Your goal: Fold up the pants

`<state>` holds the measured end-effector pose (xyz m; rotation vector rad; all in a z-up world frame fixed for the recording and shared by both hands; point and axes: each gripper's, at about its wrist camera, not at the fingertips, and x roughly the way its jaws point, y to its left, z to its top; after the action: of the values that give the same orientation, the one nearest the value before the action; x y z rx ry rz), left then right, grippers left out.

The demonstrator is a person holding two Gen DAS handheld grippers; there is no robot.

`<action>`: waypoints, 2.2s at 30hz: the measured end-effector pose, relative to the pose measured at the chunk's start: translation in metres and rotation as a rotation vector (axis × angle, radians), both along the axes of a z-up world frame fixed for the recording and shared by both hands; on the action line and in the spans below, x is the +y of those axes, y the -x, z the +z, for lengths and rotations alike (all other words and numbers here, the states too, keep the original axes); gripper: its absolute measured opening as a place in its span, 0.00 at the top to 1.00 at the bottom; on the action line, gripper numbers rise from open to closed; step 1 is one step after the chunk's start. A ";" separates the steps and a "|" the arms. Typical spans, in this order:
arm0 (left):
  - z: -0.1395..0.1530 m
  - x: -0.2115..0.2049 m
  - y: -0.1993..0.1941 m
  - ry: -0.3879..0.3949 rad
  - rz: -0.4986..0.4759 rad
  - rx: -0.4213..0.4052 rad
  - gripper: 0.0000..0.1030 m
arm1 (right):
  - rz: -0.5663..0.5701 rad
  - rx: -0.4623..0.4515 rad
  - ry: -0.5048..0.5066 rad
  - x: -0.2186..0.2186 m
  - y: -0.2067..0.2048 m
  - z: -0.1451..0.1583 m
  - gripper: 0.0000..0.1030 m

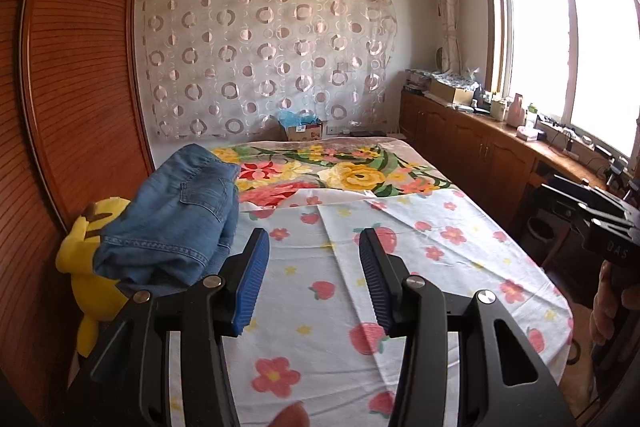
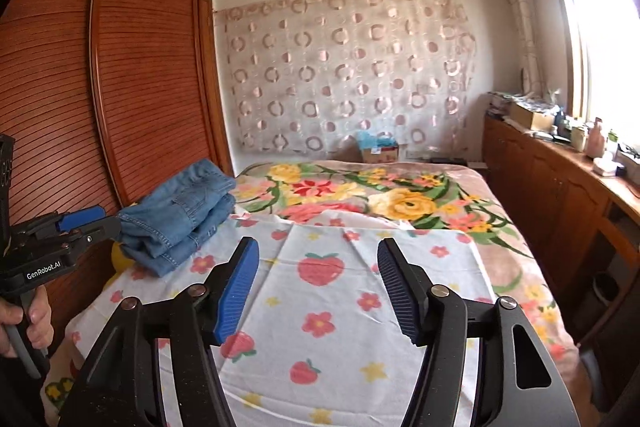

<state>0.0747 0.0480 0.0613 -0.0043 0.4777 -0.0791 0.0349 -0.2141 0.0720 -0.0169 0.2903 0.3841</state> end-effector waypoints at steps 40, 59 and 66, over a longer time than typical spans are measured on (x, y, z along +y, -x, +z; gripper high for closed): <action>0.001 -0.010 0.015 -0.034 0.038 -0.028 0.53 | -0.042 -0.017 -0.016 0.006 0.016 -0.005 0.33; 0.001 -0.010 0.015 -0.034 0.038 -0.029 0.53 | -0.055 -0.020 -0.016 0.001 0.014 -0.005 0.33; 0.000 -0.010 0.016 -0.033 0.038 -0.030 0.53 | -0.055 -0.021 -0.015 0.001 0.013 -0.005 0.33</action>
<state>0.0592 0.0384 0.0617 0.0206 0.4483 -0.0340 0.0214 -0.2135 0.0668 0.0014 0.2670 0.3309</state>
